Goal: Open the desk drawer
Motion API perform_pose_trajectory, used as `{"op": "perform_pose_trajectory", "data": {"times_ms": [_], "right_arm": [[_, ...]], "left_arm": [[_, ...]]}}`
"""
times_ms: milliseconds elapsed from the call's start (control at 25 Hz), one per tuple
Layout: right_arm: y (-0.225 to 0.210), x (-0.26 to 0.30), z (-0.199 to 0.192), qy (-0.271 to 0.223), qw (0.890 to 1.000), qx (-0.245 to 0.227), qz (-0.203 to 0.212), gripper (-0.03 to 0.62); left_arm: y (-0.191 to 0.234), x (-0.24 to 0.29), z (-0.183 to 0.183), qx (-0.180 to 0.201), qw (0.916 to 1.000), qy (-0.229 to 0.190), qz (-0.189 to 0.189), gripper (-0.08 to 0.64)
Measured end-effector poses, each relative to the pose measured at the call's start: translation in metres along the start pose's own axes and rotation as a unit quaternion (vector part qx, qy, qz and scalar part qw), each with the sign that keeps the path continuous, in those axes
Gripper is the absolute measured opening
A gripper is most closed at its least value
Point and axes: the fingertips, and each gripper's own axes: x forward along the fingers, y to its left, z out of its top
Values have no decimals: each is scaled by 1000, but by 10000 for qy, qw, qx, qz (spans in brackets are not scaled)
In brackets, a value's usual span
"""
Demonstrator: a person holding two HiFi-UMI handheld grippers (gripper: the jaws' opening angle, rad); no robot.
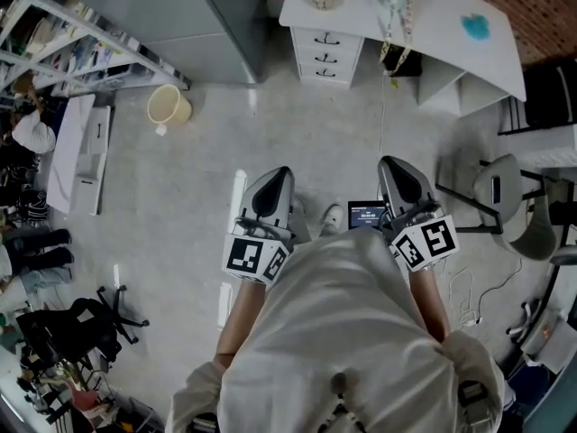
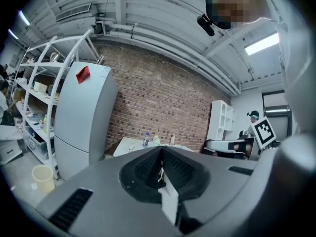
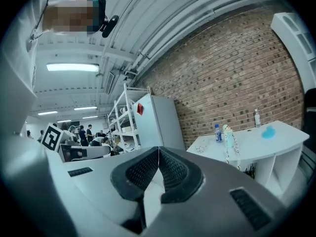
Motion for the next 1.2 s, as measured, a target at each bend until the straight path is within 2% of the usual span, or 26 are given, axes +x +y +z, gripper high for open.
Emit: {"op": "perform_pose_trajectory", "data": {"times_ms": [120, 240, 400, 560, 760, 960, 1200], "right_arm": [[-4, 21, 0, 62, 9999, -99, -119, 26], [-16, 42, 8, 57, 9989, -218, -417, 26], [-32, 73, 27, -53, 9966, -87, -823, 26], [-43, 114, 35, 11, 9944, -236, -1029, 26], [-56, 150, 37, 52, 9904, -209, -1362, 26], [-67, 177, 37, -93, 9867, -131, -1618, 26], [-87, 198, 34, 45, 9881, -167, -1530, 26]], "left_arm": [[27, 14, 0, -154, 9999, 50, -10, 8], [55, 37, -1, -312, 9993, 143, -120, 8], [84, 78, 13, -190, 9979, 258, -567, 8], [118, 122, 31, 18, 9945, 326, -993, 8], [158, 154, 36, -71, 9905, 451, -1299, 8], [175, 188, 39, 62, 9851, 566, -1624, 8], [171, 217, 40, 220, 9799, 713, -1851, 8]]}}
